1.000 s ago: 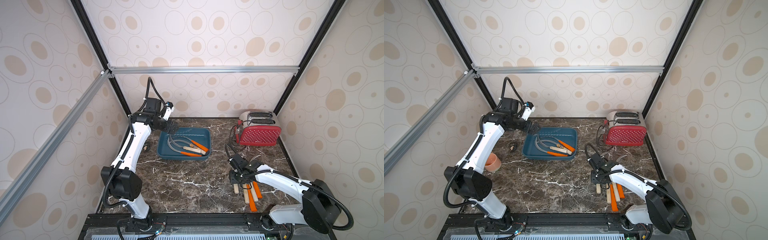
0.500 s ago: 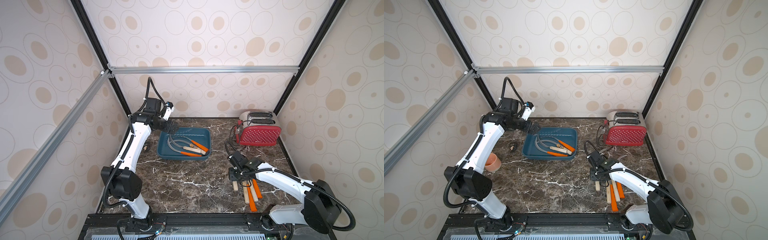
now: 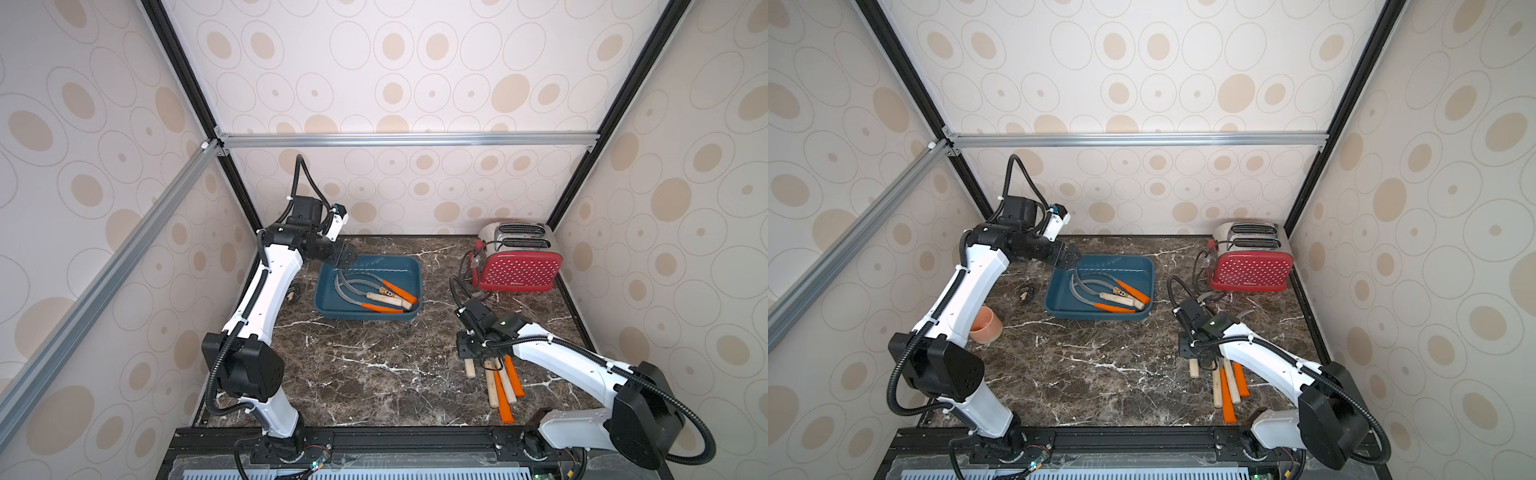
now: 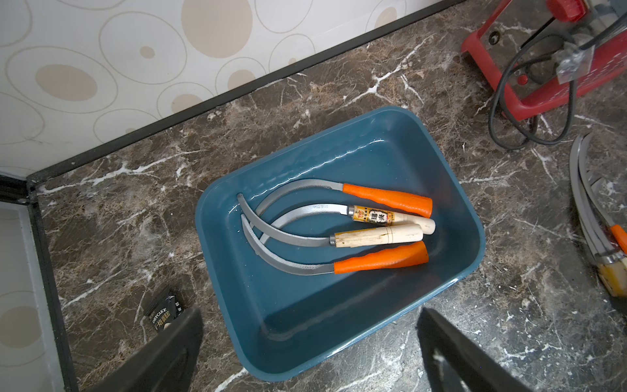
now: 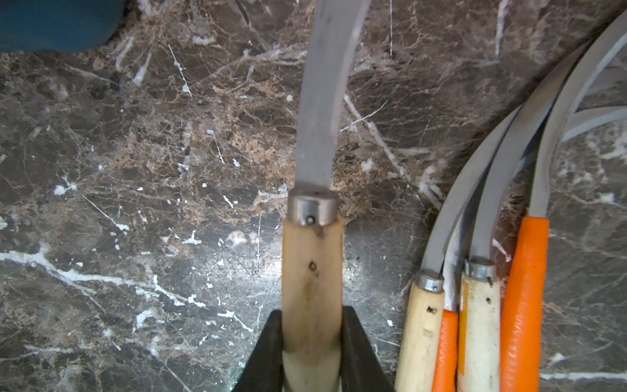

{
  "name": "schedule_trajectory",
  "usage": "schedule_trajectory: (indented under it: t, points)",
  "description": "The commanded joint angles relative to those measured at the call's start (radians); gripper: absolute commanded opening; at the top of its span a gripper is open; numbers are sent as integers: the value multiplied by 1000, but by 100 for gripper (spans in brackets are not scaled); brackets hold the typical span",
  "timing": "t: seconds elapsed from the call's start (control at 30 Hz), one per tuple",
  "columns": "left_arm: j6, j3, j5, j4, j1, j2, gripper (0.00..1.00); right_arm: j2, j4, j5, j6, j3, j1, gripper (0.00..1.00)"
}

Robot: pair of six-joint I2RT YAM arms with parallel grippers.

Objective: Put small sickles into storage boxes
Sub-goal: Pick up the sickle at the center of the board, then place the sickle in the storage box.

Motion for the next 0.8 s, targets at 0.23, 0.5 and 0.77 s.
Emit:
schedule_trajectory:
  t: [0.23, 0.5, 0.77]
  points:
    - [29, -8, 7, -8, -5, -25, 95, 10, -7, 21, -30, 110, 13, 0]
    - [20, -43, 12, -22, -5, -37, 88, 123, 5, -4, -99, 260, 14, 0]
    - [39, -77, -38, -35, -6, -75, 74, 277, 1, -44, -183, 459, 14, 0]
